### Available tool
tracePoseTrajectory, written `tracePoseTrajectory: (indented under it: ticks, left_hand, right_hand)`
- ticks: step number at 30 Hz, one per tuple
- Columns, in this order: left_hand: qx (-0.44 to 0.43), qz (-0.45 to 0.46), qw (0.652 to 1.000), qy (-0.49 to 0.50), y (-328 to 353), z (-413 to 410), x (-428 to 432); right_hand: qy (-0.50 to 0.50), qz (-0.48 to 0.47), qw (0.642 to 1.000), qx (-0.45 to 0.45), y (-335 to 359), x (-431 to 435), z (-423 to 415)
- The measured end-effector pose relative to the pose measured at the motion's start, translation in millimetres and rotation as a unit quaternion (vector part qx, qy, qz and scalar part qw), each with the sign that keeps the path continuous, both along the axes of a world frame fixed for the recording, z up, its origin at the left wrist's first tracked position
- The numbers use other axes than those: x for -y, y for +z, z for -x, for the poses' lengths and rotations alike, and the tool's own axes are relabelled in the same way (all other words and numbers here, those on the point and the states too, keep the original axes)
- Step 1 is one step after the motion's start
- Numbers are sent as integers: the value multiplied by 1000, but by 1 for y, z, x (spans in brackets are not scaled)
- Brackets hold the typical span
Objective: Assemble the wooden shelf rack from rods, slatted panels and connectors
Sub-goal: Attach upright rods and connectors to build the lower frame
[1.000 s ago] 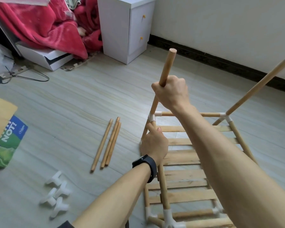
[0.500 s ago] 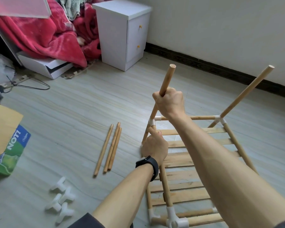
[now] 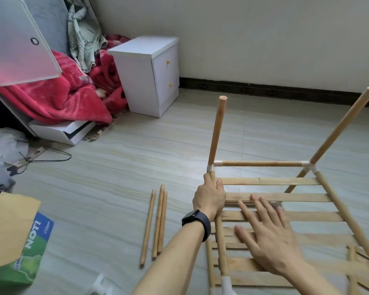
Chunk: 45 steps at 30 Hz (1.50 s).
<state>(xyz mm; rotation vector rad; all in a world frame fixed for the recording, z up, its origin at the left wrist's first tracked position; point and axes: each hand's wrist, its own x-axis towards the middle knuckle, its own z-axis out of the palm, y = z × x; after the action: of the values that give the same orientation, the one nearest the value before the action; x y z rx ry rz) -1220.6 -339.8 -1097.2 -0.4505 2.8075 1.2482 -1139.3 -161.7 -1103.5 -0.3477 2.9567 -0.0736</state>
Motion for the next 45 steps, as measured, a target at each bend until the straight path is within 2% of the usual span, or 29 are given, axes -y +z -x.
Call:
tracePoseTrajectory:
  ticks: [4, 6, 8, 10, 12, 15, 20, 24, 28, 32, 36, 39, 42, 45]
  left_hand:
    - [-18, -97, 995, 1, -3, 13, 11]
    - [-42, -99, 994, 26, -13, 12, 23]
    - [-22, -21, 998, 50, -37, 1, 45]
    - [49, 88, 993, 56, -72, -19, 72]
    - [153, 189, 969, 40, -106, -42, 96]
    - [270, 277, 922, 19, -145, -74, 116]
    - [282, 374, 883, -38, -182, -97, 125]
    - [288, 382, 876, -60, -188, -96, 122]
    - [293, 344, 892, -17, -190, -93, 121]
    - [312, 340, 887, -10, -197, -91, 122]
    - [275, 323, 905, 25, -197, -93, 119]
    - [305, 304, 902, 41, -197, -90, 124]
    - [344, 314, 885, 15, -199, -89, 132]
    - [338, 312, 888, -20, -195, -94, 134]
  right_hand:
    - [-46, 16, 999, -3, 1, 21, 0]
    - [-58, 18, 998, -2, 0, 26, 0]
    - [-67, 21, 998, 4, -1, 27, 0]
    - [-74, 32, 997, 5, -1, 27, 2]
    - [-77, 44, 996, 0, -1, 27, 4]
    - [-78, 67, 995, -16, -1, 28, 7]
    - [-84, 90, 992, -37, -4, 30, 6]
    - [-83, 101, 990, -48, -6, 29, 5]
    - [-85, 103, 989, -56, -5, 29, 5]
    - [-89, 105, 988, -65, -6, 30, 5]
    - [-88, 100, 988, -74, -8, 30, 4]
    - [-87, 98, 988, -82, -10, 30, 4]
    - [-86, 98, 987, -90, -12, 29, 5]
    - [-86, 99, 986, -99, -14, 30, 5]
